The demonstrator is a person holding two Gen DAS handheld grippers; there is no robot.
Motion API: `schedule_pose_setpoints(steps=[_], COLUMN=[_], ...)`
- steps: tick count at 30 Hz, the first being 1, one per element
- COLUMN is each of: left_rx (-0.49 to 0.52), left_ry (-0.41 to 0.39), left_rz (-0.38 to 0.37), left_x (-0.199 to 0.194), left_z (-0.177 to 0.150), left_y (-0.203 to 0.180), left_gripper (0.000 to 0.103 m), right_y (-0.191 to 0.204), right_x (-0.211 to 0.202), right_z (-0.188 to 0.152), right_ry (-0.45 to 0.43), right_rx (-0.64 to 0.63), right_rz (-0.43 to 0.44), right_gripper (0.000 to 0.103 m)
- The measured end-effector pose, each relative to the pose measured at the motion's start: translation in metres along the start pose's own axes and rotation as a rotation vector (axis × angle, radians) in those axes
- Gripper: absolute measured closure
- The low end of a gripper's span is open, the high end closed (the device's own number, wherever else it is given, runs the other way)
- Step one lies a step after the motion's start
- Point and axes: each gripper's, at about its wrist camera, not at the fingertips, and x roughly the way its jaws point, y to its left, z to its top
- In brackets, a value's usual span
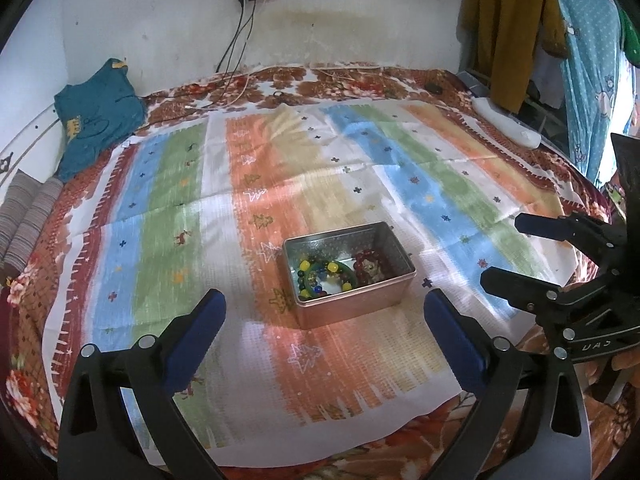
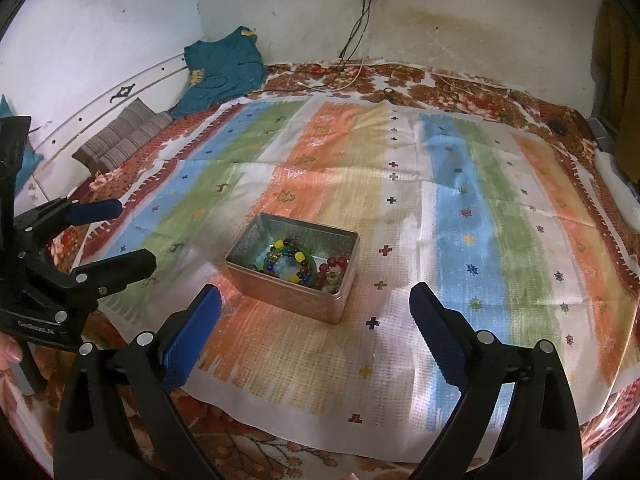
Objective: Organize jewelry
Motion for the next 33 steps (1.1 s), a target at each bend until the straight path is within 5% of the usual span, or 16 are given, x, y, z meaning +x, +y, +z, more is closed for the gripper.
schedule_pose_setpoints(steps=[33], left_rx=[0.027], left_ry=[-0.082], left_rz=[0.002], left_x=[-0.018], left_z=[-0.001], left_y=[-0.009], left_gripper=[0.006], right_y=[-0.001], right_x=[-0.010], right_z=[-0.004], right_ry=[-0.029], right_rx=[0.028], right_rz=[0.022], right_gripper=[0.007])
